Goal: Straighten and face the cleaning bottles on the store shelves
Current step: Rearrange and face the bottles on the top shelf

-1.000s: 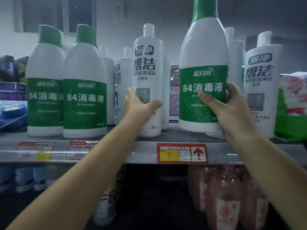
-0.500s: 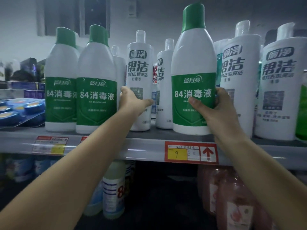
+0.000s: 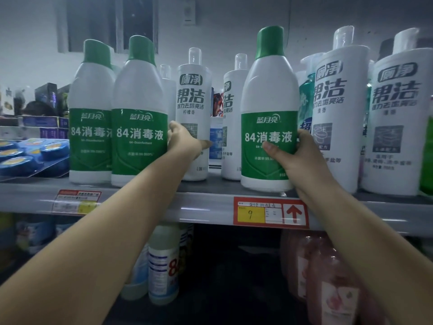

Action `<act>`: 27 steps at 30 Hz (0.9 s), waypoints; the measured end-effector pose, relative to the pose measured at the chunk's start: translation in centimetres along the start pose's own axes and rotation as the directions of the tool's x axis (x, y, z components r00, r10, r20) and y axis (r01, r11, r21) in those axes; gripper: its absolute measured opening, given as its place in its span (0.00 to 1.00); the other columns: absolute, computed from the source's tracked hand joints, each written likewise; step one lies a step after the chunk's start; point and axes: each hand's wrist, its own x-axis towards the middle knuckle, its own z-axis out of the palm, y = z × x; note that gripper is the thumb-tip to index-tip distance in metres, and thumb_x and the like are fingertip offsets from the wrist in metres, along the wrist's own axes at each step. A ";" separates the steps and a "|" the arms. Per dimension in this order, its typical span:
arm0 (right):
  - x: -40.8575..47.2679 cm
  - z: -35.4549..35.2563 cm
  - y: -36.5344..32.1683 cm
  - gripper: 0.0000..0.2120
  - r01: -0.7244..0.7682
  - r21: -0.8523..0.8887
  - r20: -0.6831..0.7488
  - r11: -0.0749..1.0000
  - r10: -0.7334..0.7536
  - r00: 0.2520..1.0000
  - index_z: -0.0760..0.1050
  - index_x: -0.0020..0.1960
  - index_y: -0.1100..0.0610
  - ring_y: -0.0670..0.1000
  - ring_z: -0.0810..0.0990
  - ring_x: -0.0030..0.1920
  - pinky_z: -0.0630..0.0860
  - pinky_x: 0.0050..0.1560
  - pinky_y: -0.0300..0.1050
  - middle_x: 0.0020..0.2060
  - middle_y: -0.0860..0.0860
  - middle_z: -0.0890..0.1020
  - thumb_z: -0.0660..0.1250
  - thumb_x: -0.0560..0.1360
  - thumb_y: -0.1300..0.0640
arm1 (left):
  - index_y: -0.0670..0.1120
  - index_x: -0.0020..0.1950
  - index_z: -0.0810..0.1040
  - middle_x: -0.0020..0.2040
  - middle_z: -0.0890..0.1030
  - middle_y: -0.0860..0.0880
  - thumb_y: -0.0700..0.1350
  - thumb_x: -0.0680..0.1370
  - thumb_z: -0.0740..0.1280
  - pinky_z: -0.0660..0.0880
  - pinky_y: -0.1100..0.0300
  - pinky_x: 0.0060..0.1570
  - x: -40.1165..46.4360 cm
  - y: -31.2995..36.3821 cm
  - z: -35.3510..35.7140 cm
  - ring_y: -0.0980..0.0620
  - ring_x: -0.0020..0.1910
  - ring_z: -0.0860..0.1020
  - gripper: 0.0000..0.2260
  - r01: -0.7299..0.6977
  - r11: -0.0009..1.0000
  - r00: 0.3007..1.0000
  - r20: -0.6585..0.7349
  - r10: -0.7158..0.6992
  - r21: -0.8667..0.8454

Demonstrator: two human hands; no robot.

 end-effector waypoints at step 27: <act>2.0 1.2 -0.7 0.09 -0.381 0.217 0.285 0.899 0.315 0.905 0.74 0.49 0.55 0.51 0.81 0.48 0.72 0.63 0.53 0.46 0.52 0.82 0.68 0.71 0.63 | 0.42 0.75 0.48 0.77 0.45 0.40 0.49 0.75 0.66 0.43 0.51 0.73 -5.1 -3.2 -5.4 0.41 0.76 0.46 0.36 -0.435 0.684 0.727 -0.221 0.651 0.585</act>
